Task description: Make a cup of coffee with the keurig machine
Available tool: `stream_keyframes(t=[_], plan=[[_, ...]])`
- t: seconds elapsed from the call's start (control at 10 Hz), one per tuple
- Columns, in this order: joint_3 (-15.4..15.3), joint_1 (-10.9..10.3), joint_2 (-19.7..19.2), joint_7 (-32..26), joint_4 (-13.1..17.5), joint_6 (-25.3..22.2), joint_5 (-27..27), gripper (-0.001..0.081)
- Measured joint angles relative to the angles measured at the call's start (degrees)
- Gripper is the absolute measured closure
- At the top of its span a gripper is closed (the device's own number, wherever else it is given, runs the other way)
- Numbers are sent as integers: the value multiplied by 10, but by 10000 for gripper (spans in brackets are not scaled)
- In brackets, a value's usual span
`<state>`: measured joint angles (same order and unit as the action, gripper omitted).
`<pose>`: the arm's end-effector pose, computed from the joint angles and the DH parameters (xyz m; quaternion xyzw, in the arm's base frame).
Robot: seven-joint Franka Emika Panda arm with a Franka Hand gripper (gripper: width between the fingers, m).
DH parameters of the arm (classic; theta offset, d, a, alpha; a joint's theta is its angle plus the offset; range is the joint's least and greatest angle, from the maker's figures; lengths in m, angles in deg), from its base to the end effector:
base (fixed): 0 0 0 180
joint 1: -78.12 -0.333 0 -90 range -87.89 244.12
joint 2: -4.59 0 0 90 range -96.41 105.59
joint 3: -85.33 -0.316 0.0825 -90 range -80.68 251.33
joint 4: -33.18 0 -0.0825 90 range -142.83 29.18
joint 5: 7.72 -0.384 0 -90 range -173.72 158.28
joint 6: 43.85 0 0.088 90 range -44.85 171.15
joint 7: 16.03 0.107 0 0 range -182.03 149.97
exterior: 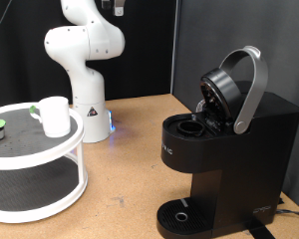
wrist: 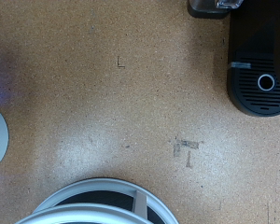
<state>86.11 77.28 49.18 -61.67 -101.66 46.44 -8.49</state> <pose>0.3094 0.0005 0.5898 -0.9207 -0.3901 -0.0047 0.0105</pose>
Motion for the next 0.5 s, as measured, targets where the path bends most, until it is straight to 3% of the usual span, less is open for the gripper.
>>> stream_keyframes(t=[0.2, 0.5], plan=[[16, 2, 1, -7, 0, 0, 1, 3], [66, 18, 11, -52, -3, -7, 32, 3]])
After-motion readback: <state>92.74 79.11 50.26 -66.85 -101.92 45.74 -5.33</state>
